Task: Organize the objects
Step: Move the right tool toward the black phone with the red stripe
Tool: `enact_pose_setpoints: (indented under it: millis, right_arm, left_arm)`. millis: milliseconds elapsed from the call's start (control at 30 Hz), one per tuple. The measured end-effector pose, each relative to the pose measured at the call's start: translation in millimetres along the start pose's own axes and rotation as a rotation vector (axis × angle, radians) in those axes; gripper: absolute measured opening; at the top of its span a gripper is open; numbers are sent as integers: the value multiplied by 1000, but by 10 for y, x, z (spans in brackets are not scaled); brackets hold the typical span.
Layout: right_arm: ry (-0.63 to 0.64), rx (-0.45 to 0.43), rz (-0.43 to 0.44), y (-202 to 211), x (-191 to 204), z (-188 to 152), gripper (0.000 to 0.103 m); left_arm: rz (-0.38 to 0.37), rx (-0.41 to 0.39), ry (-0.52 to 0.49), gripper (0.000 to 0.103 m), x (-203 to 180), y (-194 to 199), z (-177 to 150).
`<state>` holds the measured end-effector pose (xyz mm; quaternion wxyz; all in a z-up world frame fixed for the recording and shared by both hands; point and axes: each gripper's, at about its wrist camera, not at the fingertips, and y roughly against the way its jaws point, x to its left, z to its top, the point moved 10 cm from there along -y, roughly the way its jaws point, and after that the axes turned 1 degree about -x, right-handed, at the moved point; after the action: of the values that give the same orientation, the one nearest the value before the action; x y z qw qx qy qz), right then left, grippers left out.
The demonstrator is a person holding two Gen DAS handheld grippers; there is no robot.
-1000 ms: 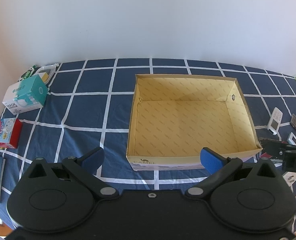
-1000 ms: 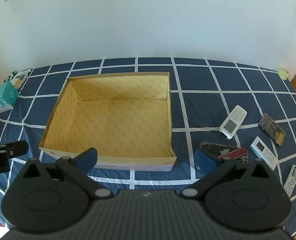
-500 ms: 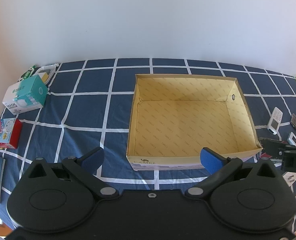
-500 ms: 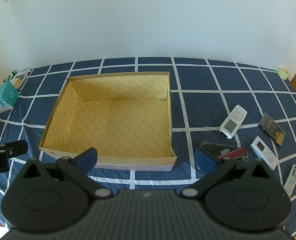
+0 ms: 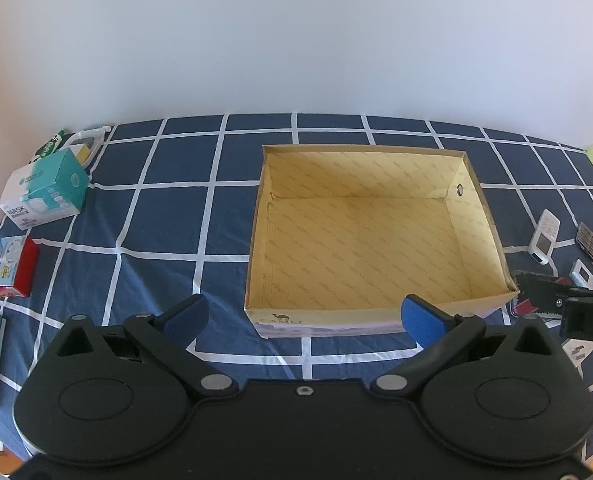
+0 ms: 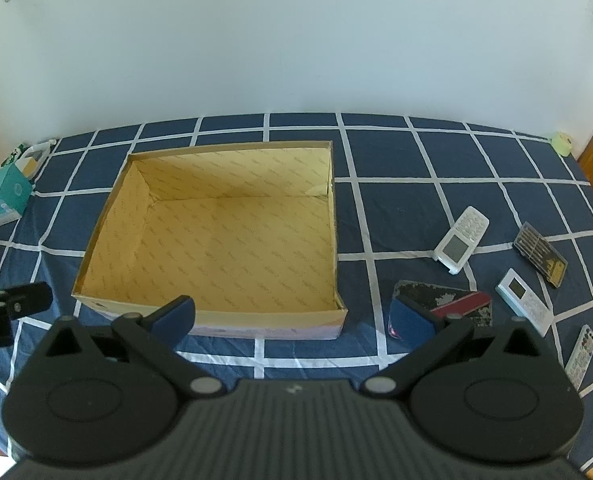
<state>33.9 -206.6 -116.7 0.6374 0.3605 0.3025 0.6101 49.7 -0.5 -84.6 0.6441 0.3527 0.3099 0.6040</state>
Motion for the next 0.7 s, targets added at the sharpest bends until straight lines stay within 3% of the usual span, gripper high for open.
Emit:
enact_pose_setpoints:
  millis: [700]
  right_arm:
    - [-113,22,-35,71,-439,-265,103]
  left_arm:
    - [-48,61,-90,103,-423,-73,-203]
